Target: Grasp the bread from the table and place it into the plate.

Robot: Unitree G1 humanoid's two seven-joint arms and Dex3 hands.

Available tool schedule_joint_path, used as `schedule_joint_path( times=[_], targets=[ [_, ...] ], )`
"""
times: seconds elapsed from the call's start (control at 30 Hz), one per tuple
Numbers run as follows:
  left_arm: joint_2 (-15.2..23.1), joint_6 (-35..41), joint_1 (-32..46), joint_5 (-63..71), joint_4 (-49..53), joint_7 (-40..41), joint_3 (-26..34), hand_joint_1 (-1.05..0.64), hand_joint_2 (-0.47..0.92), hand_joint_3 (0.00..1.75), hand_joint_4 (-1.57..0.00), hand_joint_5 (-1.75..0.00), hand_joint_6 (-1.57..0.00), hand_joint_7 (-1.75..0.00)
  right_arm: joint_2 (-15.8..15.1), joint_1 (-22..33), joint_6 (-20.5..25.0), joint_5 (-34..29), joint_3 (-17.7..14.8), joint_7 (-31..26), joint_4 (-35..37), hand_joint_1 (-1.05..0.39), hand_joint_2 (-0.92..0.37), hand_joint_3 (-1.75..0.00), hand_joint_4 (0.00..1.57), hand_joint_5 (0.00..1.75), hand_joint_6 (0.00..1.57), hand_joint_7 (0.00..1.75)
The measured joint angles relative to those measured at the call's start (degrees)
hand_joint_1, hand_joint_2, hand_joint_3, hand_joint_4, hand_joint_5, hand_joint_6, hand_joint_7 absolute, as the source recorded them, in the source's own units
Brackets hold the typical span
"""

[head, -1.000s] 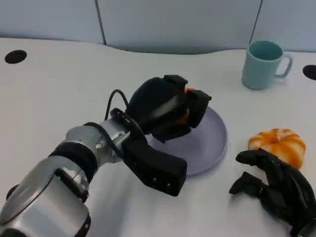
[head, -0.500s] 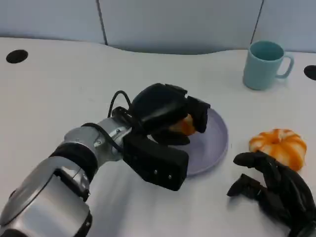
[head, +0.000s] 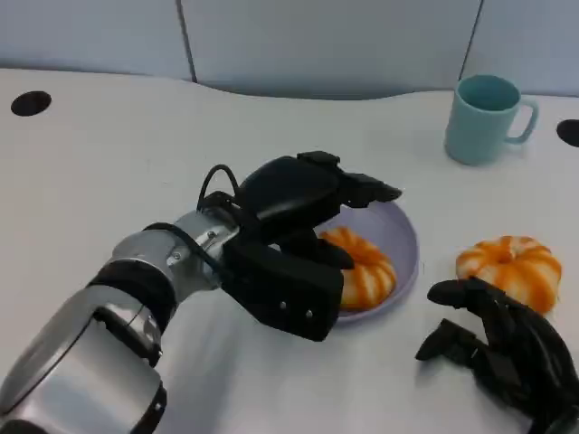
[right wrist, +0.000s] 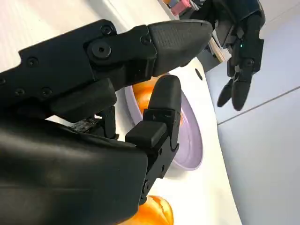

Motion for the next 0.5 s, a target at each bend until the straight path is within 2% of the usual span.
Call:
schedule_joint_path(
  times=[0.17,0.3,0.5],
  targets=[
    [0.6,-1.6,0.0,-2.0,-0.3,-1.8,1.7,-0.65,0.92,0.22,-0.05,-0.56,-0.30,0.00,0.0,0.0,-0.1,-0.1,0.0,0.0,0.0,-0.46,-0.92,-0.22,0.63,1.41,0.65,1.00],
    [1.4,-3.5,0.1,-4.1,-1.0,-2.1,3.4,-0.67,0.92,0.29,-0.07,-0.56,-0.32,-0.01,0.0,0.0,-0.1,-0.3,0.0,0.0,0.0,-0.44,-0.92,-0.25,0.62,1.41,0.63,1.00],
    [3.4,-6.2,1.6,-8.7,-2.0,-5.1,7.2,-0.62,0.92,0.28,-0.08,-0.57,-0.35,-0.02,0.0,-0.3,-0.3,-0.3,0.0,0.3,0.5,-0.44,-0.92,-0.25,0.61,1.42,0.63,1.01]
  ],
)
